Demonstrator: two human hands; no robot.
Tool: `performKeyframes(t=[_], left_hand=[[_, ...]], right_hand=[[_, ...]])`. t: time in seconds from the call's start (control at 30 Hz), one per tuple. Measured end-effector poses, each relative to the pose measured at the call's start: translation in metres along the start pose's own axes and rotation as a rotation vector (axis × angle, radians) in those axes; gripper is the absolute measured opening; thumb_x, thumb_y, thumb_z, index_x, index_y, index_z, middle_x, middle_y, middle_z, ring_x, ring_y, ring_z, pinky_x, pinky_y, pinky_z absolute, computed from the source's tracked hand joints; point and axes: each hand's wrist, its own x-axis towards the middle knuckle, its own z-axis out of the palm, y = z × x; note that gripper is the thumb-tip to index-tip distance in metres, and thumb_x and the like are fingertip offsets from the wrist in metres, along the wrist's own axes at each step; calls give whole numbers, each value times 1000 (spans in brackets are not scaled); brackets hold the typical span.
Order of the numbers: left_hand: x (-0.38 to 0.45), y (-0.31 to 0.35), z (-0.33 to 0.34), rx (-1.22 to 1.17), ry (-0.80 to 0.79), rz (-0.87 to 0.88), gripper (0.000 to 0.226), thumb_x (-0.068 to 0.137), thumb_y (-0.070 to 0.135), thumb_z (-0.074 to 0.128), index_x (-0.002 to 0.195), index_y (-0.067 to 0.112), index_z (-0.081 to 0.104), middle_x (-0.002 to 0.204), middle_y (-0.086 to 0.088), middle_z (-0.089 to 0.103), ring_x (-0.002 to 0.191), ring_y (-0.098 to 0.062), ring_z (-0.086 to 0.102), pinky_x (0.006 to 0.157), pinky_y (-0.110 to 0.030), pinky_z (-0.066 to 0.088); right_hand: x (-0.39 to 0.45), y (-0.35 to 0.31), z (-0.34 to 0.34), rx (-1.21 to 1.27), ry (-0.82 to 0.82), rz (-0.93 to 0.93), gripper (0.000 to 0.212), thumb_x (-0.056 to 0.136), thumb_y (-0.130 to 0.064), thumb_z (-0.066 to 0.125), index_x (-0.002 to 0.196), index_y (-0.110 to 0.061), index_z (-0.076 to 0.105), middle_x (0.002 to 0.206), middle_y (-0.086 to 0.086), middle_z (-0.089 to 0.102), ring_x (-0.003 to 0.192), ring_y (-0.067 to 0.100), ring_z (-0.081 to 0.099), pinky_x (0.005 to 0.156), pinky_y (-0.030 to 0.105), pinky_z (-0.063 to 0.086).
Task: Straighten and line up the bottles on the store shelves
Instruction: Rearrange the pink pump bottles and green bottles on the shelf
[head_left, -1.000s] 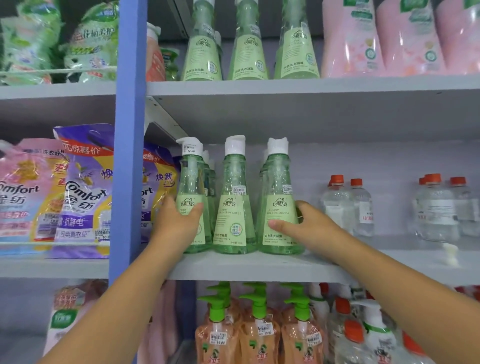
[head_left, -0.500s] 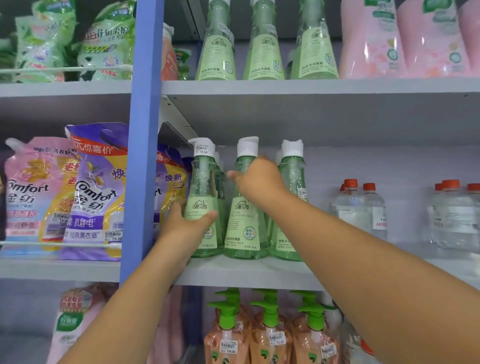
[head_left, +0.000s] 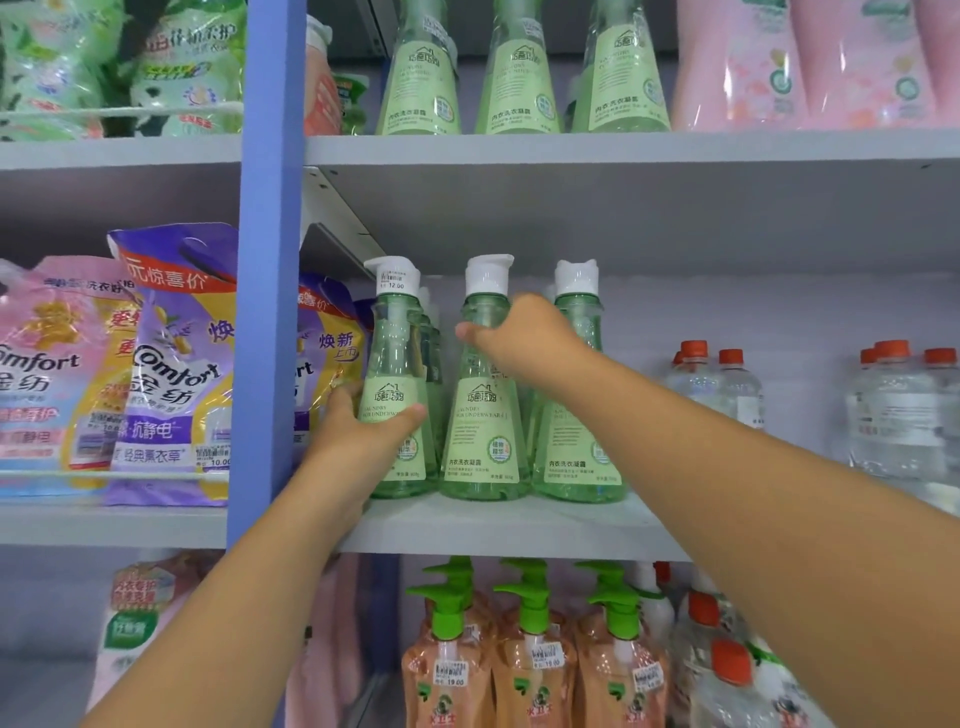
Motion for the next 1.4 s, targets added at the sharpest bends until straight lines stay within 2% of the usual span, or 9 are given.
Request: performKeyframes(t=[0.1,0.23,0.37,0.47,0.73,1.1,1.2,1.33,1.4], left_hand=[[0,0,-1,4,-15,-2,68,89,21,78,146,25,42,95,14,59,82,-10,64,53,-25,48],[0,-2,-1,13,-25,8,70,89,18,78,147,25,39,93,16,55,77,-4,59,48,-19,42],[3,-3,-1,35,-18,24,72,89,21,79,148,25,38,99,12,58,80,-5,60,51,-20,43],[3,-4,-1,43,-18,47,71,92,23,76,151,24,36,99,12,56,78,-2,56,53,-19,40],[5,-5,-1,98,-10,60,73,91,26,77,151,25,36,119,4,60,85,-7,61,57,-24,43],[-2,-2,2,124,8,47,68,92,22,75,148,24,37,96,15,58,78,-4,60,51,-19,43],[3,-3,1,159,-2,35,70,92,24,75,149,24,35,94,15,56,82,-8,63,57,-25,47],[8,-4,0,229,-5,34,72,90,33,75,148,25,33,117,3,65,94,-18,67,85,-40,57],[5,-4,2,259,-6,43,70,91,33,73,148,24,33,118,2,64,87,-14,65,76,-35,54]], right_hand=[[-20,16,-23,48,187,-193,34,97,-44,62,114,-16,66,100,-8,65,90,12,63,83,32,52],[-38,59,-44,193,508,-234,16,96,-34,64,105,-21,67,107,-7,66,91,11,62,87,32,53],[-41,93,-40,270,151,79,43,92,-45,69,126,-22,56,117,-5,63,101,11,63,84,33,54],[-44,101,-31,285,-79,123,43,89,-44,74,124,-32,52,111,-13,67,97,8,67,86,35,56],[-49,99,-25,281,-11,104,42,87,-43,77,117,-36,48,100,-22,61,94,10,67,86,37,57],[-58,106,-24,274,-45,82,60,90,-42,74,143,-34,46,101,-26,57,93,0,61,83,32,54],[-59,107,-24,270,-48,82,57,91,-40,74,141,-33,47,98,-28,55,88,-4,59,71,23,49],[-61,108,-23,274,-48,73,55,92,-41,72,140,-34,46,97,-29,54,87,-7,58,65,18,45],[-62,108,-23,272,-43,68,58,92,-41,72,143,-32,45,98,-28,56,88,-5,60,68,20,48]])
